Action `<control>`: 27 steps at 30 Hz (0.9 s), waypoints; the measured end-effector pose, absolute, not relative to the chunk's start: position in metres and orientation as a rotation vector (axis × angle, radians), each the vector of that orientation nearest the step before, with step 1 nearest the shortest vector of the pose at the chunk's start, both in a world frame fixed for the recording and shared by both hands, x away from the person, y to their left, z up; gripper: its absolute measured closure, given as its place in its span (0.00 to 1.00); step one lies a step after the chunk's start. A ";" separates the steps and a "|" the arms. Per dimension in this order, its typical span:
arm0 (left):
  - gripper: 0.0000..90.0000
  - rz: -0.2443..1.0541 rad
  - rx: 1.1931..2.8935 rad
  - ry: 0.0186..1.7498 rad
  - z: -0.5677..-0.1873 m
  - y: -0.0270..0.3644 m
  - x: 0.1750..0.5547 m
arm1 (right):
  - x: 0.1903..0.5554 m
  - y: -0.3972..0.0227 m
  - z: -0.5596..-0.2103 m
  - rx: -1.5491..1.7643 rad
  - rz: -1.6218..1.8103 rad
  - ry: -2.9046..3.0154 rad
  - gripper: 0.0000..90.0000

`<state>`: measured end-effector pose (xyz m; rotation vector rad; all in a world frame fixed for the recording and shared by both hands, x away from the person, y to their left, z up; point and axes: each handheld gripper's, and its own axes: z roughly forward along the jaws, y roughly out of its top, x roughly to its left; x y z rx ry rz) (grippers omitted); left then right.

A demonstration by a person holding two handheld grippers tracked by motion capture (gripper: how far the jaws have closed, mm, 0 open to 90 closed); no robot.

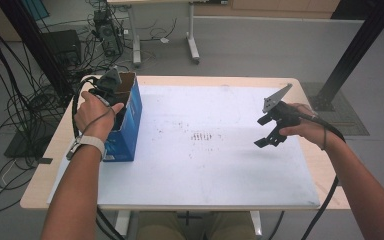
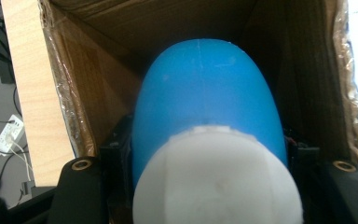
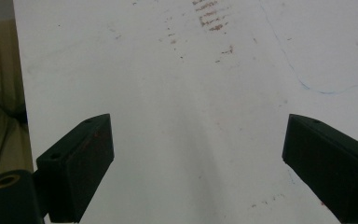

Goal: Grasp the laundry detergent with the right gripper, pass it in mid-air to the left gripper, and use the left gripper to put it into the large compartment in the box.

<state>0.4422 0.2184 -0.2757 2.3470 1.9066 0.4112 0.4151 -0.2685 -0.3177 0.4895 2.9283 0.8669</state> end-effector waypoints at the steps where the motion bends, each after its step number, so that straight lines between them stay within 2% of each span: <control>1: 0.41 0.413 2.347 1.907 -0.276 0.219 0.442 | 0.415 -0.268 -0.318 0.493 0.866 2.929 0.10; 27: 0.41 0.414 2.340 1.913 -0.276 0.219 0.441 | 0.413 -0.270 -0.316 0.488 0.865 2.924 0.10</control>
